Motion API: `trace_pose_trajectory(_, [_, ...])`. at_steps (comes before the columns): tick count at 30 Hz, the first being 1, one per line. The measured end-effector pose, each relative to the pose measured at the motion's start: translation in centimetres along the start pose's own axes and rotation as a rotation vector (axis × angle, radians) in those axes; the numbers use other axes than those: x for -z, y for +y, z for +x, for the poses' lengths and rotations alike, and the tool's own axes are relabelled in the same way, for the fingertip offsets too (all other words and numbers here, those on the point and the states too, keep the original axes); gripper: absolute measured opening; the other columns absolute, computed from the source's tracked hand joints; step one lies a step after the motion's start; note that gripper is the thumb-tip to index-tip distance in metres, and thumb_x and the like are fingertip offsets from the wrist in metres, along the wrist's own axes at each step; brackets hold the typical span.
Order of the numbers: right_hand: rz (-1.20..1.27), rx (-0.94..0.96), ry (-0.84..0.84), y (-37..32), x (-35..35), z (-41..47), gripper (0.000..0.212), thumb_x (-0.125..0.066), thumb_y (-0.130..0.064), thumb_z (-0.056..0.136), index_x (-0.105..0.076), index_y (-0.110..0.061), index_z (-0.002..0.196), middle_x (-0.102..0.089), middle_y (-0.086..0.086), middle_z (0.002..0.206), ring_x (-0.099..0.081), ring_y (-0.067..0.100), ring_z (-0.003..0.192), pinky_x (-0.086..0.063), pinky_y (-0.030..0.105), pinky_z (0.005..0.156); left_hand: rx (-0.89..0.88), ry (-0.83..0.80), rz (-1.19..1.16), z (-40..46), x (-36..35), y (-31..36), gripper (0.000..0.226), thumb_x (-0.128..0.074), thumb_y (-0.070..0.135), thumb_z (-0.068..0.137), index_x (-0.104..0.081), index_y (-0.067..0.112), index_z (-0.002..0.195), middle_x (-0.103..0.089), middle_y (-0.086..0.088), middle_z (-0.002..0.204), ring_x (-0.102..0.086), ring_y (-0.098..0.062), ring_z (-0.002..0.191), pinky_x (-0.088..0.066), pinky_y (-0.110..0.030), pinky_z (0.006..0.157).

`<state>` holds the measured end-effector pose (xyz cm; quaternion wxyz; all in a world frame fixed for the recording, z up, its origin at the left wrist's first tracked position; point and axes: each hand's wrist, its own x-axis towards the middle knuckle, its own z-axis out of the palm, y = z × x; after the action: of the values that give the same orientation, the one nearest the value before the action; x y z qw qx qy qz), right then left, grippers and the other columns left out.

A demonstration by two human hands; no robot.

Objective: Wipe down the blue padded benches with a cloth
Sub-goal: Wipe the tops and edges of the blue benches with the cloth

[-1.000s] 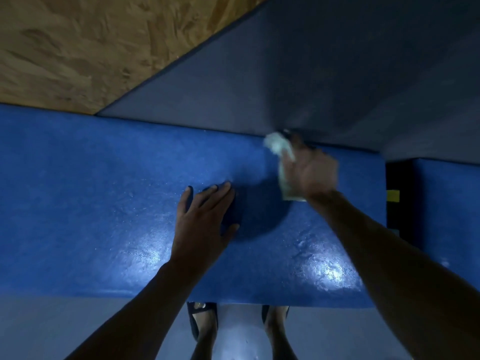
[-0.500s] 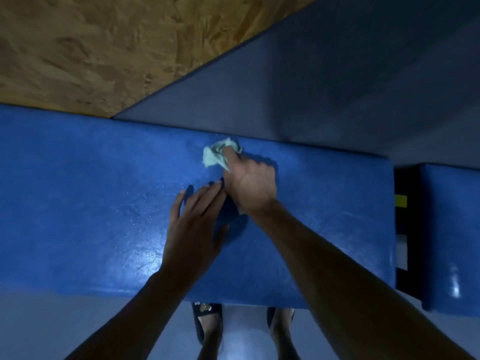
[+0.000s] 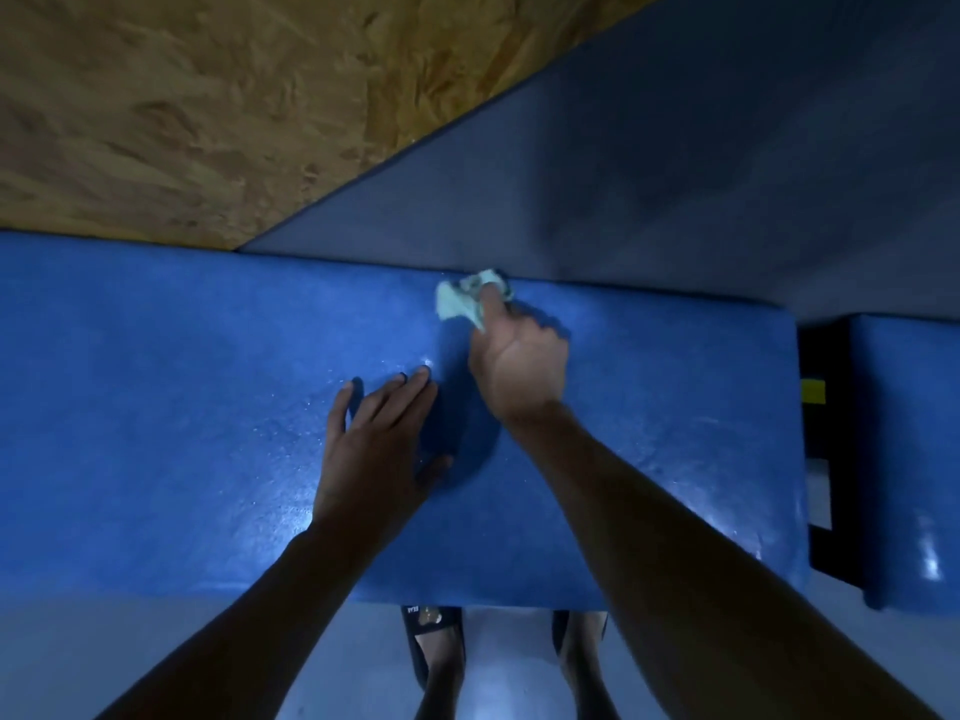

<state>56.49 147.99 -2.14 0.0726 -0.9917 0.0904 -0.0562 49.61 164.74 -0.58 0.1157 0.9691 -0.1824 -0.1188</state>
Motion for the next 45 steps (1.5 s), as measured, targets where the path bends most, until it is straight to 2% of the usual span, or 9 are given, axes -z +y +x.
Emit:
trace_pose_trajectory(5, [-0.014,0.209,-0.023,5.0,0.4,-1.9,0.035,-0.063,-0.032,0.081,-0.062,-0.025,0.115,-0.067,0.001,0.071,-0.063,0.028,0.051,-0.046,0.031,0.045,-0.011,0.004,0.006,-0.2,-0.2,-0.2,0.073,-0.073,0.047,0.076,-0.051,0.019,0.14,-0.046,0.004,0.152,-0.047,-0.018,0.135,-0.026,-0.053,0.115])
trace_pose_trajectory(10, [-0.045,-0.164,0.009,15.2,3.7,-4.1,0.032,-0.051,-0.039,0.091,-0.059,-0.021,0.116,-0.068,0.015,0.073,-0.064,0.04,0.06,-0.049,0.038,0.053,-0.016,0.034,-0.076,-0.2,-0.4,-0.3,0.069,-0.055,0.053,0.08,-0.051,0.019,0.139,-0.044,0.005,0.153,-0.042,-0.016,0.136,-0.023,-0.053,0.116])
trace_pose_trajectory(15, [0.065,-0.397,0.041,11.1,2.6,-5.5,0.049,-0.042,-0.044,0.091,-0.057,-0.018,0.13,-0.07,0.02,0.086,-0.065,0.044,0.068,-0.052,0.043,0.059,0.001,0.047,-0.092,-0.3,-0.8,0.0,0.068,-0.053,0.051,0.081,-0.052,0.018,0.14,-0.044,0.005,0.153,-0.044,-0.018,0.136,-0.019,-0.05,0.118])
trace_pose_trajectory(21, [0.163,-0.056,-0.076,-0.2,0.9,-7.3,0.035,-0.074,-0.026,0.074,-0.065,-0.022,0.107,-0.067,0.001,0.067,-0.061,0.027,0.043,-0.043,0.026,0.04,0.011,-0.002,-0.037,-0.3,-0.7,0.1,0.071,-0.051,0.053,0.081,-0.049,0.019,0.144,-0.045,0.004,0.152,-0.04,-0.017,0.138,-0.015,-0.049,0.119])
trace_pose_trajectory(25, [0.054,0.141,-0.084,4.9,1.5,-7.3,0.044,-0.078,-0.032,0.069,-0.068,-0.025,0.111,-0.068,-0.001,0.069,-0.06,0.024,0.042,-0.042,0.024,0.04,0.022,-0.005,-0.03,-0.2,-0.7,0.1,0.071,-0.05,0.055,0.08,-0.05,0.021,0.142,-0.045,0.004,0.153,-0.044,-0.018,0.138,-0.014,-0.047,0.118])
trace_pose_trajectory(31, [-0.073,-0.227,0.008,16.4,4.1,-7.8,0.046,-0.038,-0.045,0.088,-0.058,-0.022,0.122,-0.068,0.016,0.072,-0.064,0.041,0.057,-0.051,0.04,0.055,0.031,0.034,-0.067,-0.4,-1.1,0.1,0.07,-0.053,0.053,0.08,-0.05,0.021,0.142,-0.043,0.005,0.154,-0.041,-0.017,0.139,-0.017,-0.05,0.118])
trace_pose_trajectory(35, [0.036,-0.368,-0.003,11.5,2.8,-8.5,0.051,-0.047,-0.04,0.086,-0.055,-0.018,0.131,-0.069,0.019,0.077,-0.064,0.043,0.057,-0.051,0.042,0.054,0.021,0.047,-0.062,-0.6,-1.2,0.2,0.068,-0.054,0.051,0.082,-0.05,0.019,0.142,-0.043,0.004,0.154,-0.041,-0.018,0.139,-0.02,-0.053,0.117])
trace_pose_trajectory(41, [0.164,-0.015,-0.046,-0.3,2.2,-9.8,0.032,-0.045,-0.038,0.08,-0.066,-0.02,0.097,-0.066,0.0,0.064,-0.061,0.026,0.044,-0.042,0.025,0.038,0.014,0.012,-0.028,-0.5,-1.1,0.0,0.071,-0.046,0.052,0.084,-0.047,0.017,0.145,-0.042,0.003,0.154,-0.041,-0.019,0.14,-0.015,-0.049,0.119])
trace_pose_trajectory(45, [0.065,0.154,-0.054,4.8,2.4,-9.7,0.037,-0.066,-0.031,0.072,-0.067,-0.024,0.109,-0.068,-0.001,0.07,-0.062,0.024,0.046,-0.042,0.024,0.039,0.008,0.029,-0.037,-0.4,-1.3,-0.2,0.07,-0.053,0.053,0.084,-0.047,0.019,0.145,-0.041,0.004,0.155,-0.041,-0.018,0.14,-0.016,-0.05,0.118])
